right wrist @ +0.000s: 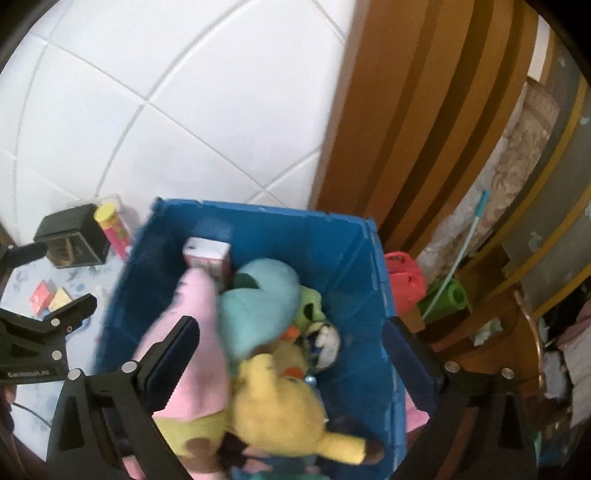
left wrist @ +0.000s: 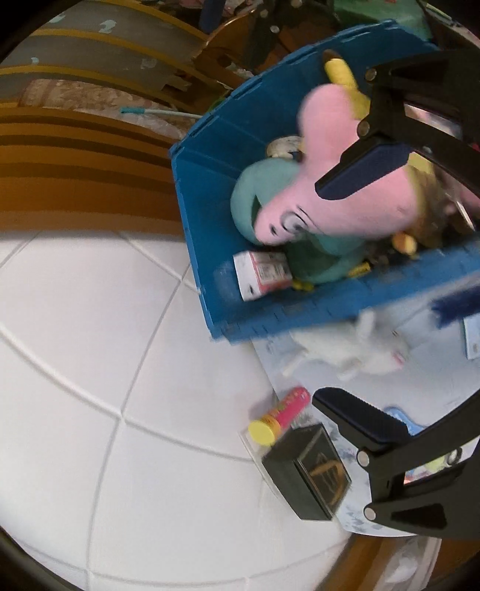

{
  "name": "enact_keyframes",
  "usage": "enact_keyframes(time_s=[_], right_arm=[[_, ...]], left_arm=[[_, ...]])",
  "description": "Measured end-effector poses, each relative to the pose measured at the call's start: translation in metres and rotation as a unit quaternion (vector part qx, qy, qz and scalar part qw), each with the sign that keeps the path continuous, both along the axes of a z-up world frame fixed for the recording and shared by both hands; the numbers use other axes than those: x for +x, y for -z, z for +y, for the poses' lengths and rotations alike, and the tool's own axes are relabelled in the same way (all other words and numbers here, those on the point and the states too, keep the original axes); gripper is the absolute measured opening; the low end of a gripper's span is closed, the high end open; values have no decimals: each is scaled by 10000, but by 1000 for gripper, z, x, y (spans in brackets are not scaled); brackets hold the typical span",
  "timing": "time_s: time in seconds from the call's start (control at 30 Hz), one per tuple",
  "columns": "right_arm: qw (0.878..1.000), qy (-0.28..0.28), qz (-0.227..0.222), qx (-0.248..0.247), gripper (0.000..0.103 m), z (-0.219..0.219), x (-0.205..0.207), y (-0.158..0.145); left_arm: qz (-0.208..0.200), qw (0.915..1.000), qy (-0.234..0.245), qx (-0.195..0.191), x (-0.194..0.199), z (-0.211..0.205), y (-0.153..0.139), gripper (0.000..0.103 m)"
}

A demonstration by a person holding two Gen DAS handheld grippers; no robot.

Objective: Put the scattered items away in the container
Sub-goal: 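Move both tools back from the crate to the items on the table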

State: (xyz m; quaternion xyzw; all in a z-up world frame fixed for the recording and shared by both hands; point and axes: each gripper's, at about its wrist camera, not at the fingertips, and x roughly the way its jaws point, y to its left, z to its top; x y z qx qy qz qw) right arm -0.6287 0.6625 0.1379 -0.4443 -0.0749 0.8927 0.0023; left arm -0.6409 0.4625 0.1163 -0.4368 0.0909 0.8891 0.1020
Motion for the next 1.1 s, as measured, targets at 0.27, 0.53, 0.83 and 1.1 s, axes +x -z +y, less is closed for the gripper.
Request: enact_keyframes(time_s=[0.27,0.53,0.83,1.1], right_arm=[[9988,-236,432,-55,103,-112,78,-28],[9960,-578,525,-444,103,-235,160,17],[9915,-1163,52,-582,103,-327,196,76],[9854,-1421,-516,-778,103,-367,160,134]], left_arm=[[196,9995,-255,52,77,-120,-7,103],[133,9983,-574,-10,164,-247,27,103],[-131,9917,-1281,-67,225,-364,68,103],[-559,9793,-1943,-4,223,-430,118,103]])
